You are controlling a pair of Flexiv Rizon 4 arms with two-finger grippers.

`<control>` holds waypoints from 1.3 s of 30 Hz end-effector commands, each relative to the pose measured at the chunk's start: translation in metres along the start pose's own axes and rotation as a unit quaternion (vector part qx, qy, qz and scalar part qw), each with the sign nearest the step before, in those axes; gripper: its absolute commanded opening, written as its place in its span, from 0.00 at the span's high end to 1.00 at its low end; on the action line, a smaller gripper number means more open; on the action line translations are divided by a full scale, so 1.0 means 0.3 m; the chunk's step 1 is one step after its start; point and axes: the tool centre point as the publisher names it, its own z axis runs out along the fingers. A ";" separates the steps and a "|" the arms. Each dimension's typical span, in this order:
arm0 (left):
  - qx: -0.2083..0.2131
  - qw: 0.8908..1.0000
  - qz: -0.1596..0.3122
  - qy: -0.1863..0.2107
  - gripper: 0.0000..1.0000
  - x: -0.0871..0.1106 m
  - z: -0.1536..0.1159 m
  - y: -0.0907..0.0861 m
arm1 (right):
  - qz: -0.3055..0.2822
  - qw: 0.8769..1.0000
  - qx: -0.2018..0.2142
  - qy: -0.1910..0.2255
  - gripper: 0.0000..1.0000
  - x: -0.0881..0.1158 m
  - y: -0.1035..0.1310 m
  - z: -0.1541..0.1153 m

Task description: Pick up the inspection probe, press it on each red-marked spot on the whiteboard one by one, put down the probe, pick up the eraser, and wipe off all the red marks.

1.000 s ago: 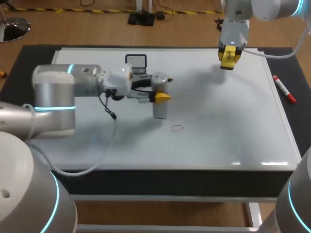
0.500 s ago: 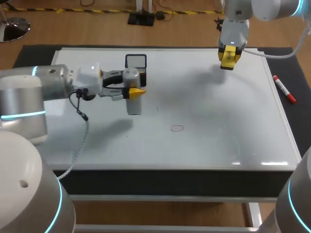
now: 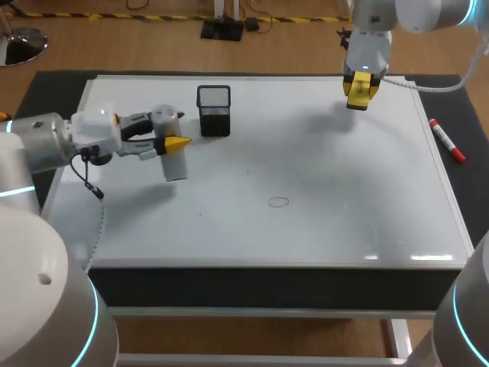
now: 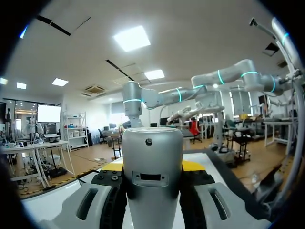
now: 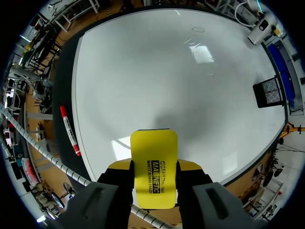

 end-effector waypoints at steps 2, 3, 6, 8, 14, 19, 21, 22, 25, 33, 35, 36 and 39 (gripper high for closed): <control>0.004 1.000 0.000 -0.003 1.00 -0.029 -0.065 -0.001 | -0.001 1.000 0.000 0.002 1.00 0.001 -0.005 -0.004; 0.004 1.000 0.000 -0.003 1.00 -0.029 -0.065 -0.001 | -0.001 1.000 0.000 0.002 1.00 0.001 -0.005 -0.004; 0.004 1.000 0.000 -0.003 1.00 -0.029 -0.065 -0.001 | -0.001 1.000 0.000 0.002 1.00 0.001 -0.005 -0.004; 0.004 1.000 0.000 -0.003 1.00 -0.029 -0.065 -0.001 | -0.001 1.000 0.000 0.002 1.00 0.001 -0.005 -0.004; 0.004 1.000 0.000 -0.003 1.00 -0.029 -0.065 -0.001 | -0.011 1.000 0.007 0.004 1.00 -0.021 0.009 -0.018; 0.004 1.000 0.000 -0.003 1.00 -0.029 -0.065 -0.001 | -0.061 0.997 0.032 0.017 1.00 -0.097 0.134 -0.042; 0.004 1.000 0.000 -0.003 1.00 -0.029 -0.065 -0.001 | -0.074 0.996 0.037 0.019 1.00 -0.116 0.190 -0.039; 0.004 1.000 0.000 -0.003 1.00 -0.029 -0.065 -0.001 | -0.079 0.996 0.037 0.017 1.00 -0.125 0.222 -0.037; 0.004 1.000 0.000 -0.003 1.00 -0.029 -0.065 -0.001 | -0.091 0.995 0.034 0.013 1.00 -0.147 0.327 -0.026; 0.004 1.000 0.000 -0.003 1.00 -0.029 -0.065 -0.001 | -0.097 0.995 0.029 0.018 1.00 -0.207 0.569 0.004; 0.004 1.000 0.000 -0.003 1.00 -0.029 -0.065 -0.001 | -0.096 0.994 0.039 0.022 1.00 -0.229 0.623 0.004; 0.004 1.000 0.000 -0.003 1.00 -0.029 -0.065 -0.001 | -0.095 0.994 0.041 0.021 1.00 -0.241 0.650 0.003; 0.004 1.000 0.000 -0.003 1.00 -0.029 -0.065 -0.001 | -0.099 0.994 0.050 0.025 1.00 -0.287 0.730 0.009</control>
